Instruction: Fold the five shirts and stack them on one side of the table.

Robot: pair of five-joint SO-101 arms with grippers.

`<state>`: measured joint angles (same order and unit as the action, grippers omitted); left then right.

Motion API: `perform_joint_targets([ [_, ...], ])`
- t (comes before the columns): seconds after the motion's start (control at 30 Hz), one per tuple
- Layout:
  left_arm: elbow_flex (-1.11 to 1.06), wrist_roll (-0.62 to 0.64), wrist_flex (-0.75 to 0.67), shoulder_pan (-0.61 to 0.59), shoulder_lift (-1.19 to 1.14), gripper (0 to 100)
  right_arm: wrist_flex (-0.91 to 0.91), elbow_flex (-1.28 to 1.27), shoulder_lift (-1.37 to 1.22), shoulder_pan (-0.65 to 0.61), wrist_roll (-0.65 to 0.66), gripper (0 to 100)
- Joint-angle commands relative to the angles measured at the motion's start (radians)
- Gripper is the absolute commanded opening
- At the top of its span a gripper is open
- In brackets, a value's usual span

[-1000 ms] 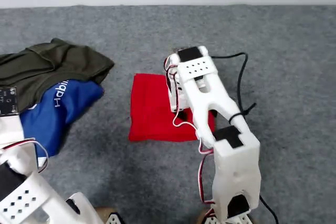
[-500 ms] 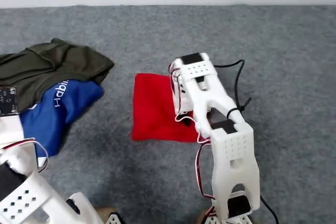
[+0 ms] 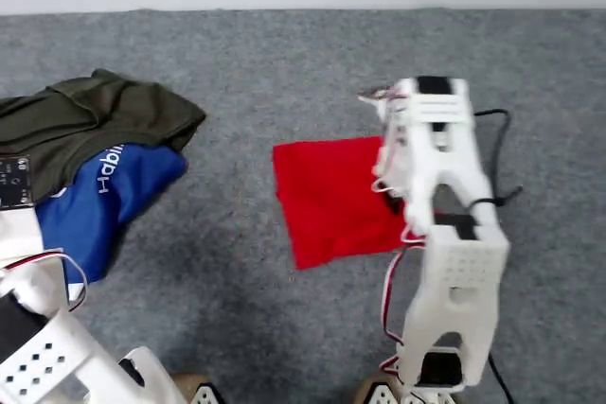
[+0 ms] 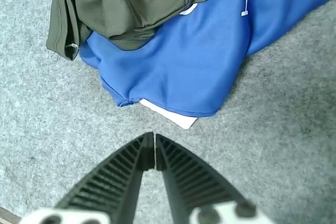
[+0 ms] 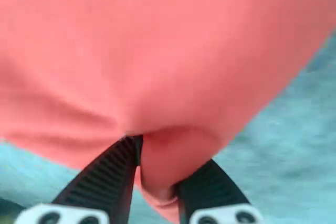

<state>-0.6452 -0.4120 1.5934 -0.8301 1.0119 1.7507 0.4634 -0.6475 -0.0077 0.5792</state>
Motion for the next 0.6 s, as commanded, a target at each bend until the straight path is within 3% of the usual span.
perform_joint_targets([
  [0.0, 0.004, -0.011, -0.025, 0.0, 0.015, 2, -0.012, 0.009, 0.082, 0.105, 0.411, 0.8],
  [0.13, 0.004, -0.011, -0.023, 0.0, 0.015, 2, -0.18, 0.063, 0.102, 0.165, 0.712, 0.8],
  [0.27, 0.004, -0.011, -0.018, 0.0, 0.015, 2, -0.323, 0.084, 0.093, 0.153, 0.891, 0.8],
  [0.43, 0.004, -0.011, -0.018, 0.0, 0.015, 2, -0.484, 0.08, 0.091, 0.101, 0.904, 0.8],
  [0.57, 0.004, -0.011, -0.018, 0.0, 0.015, 2, -0.467, 0.084, 0.104, 0.074, 0.85, 4.2],
])
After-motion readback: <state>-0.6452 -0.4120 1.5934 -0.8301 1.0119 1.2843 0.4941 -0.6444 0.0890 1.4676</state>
